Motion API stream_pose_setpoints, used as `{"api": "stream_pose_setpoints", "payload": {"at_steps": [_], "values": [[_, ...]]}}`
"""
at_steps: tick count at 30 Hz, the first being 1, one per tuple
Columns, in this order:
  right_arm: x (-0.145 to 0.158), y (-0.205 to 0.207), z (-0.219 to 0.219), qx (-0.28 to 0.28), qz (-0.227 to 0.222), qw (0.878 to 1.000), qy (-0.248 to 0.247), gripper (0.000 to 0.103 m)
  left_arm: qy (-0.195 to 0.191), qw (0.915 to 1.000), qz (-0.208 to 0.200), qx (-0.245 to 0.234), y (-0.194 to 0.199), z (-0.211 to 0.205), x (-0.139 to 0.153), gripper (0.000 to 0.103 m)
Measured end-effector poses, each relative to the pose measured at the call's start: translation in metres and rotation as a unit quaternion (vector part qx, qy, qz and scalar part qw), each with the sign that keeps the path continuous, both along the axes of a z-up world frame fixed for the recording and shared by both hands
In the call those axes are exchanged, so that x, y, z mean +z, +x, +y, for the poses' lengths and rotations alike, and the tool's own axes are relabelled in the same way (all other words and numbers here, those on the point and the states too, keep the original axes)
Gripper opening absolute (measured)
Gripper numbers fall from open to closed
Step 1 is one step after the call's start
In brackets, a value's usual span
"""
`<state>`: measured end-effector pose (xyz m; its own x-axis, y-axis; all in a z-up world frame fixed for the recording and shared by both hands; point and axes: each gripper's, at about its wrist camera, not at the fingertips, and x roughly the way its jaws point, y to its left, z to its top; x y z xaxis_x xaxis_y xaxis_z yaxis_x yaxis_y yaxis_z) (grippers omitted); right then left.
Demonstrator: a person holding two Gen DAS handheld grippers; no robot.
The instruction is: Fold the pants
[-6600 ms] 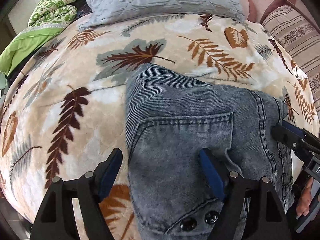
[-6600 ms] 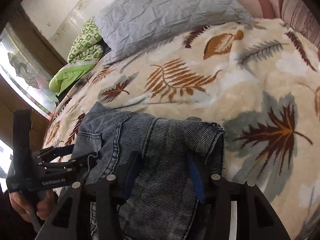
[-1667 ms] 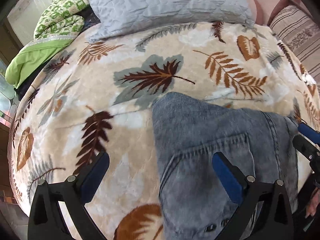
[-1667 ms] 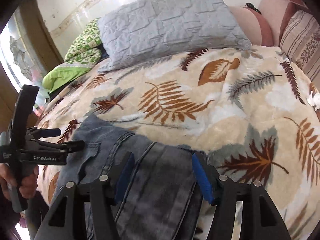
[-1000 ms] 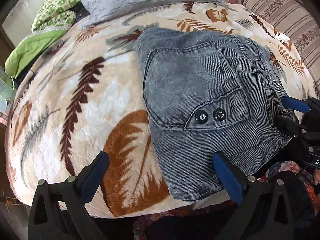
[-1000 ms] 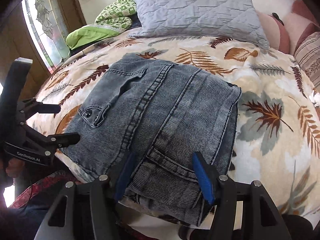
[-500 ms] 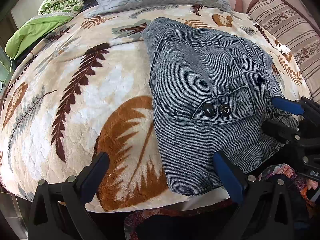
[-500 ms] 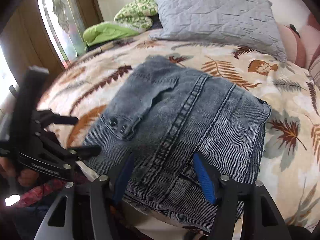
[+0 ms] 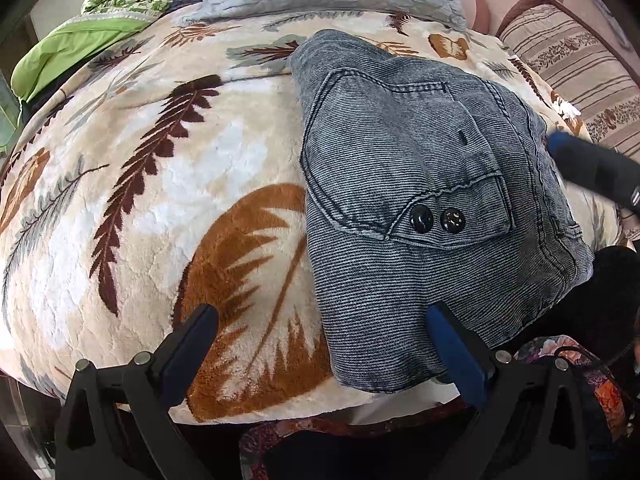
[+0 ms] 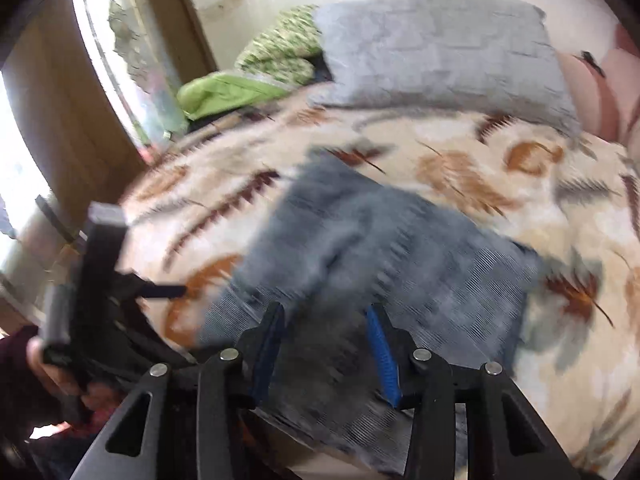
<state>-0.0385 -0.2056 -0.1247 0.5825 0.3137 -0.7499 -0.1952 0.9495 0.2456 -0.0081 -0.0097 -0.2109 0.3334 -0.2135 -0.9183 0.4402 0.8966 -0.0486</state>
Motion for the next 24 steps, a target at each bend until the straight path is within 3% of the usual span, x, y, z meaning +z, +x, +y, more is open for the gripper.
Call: {"api": "stream_pose_setpoints", "payload": {"at_steps": [3, 7, 9, 10, 12, 17, 24], "values": [[0.002, 0.028, 0.011, 0.024, 0.006, 0.996, 0.089, 0.046, -0.007, 1.0000, 0.002, 0.006, -0.001, 0.005, -0.001, 0.103], [-0.025, 0.060, 0.013, 0.023, 0.062, 0.983, 0.174, 0.046, -0.016, 0.9998, 0.007, 0.012, 0.000, 0.010, -0.002, 0.103], [-0.044, 0.067, 0.005, -0.027, 0.091, 0.984, 0.153, 0.044, -0.020, 0.9997, 0.008, 0.011, 0.000, 0.013, -0.002, 0.103], [-0.051, 0.069, 0.000, -0.045, 0.098, 0.983, 0.151, 0.038, -0.021, 0.9997, 0.009, 0.010, 0.000, 0.014, -0.002, 0.103], [-0.061, 0.065, -0.017, -0.060, 0.095, 0.977, 0.183, 0.034, -0.023, 0.9997, 0.010, 0.008, 0.000, 0.015, -0.002, 0.103], [-0.062, 0.058, -0.023, -0.049, 0.081, 0.980, 0.174, 0.034, -0.018, 0.9997, 0.013, 0.006, 0.006, 0.013, 0.009, 0.103], [-0.053, 0.041, -0.026, -0.044, 0.069, 0.988, 0.133, 0.036, 0.001, 0.9991, -0.040, 0.014, 0.021, 0.011, 0.049, 0.103]]}}
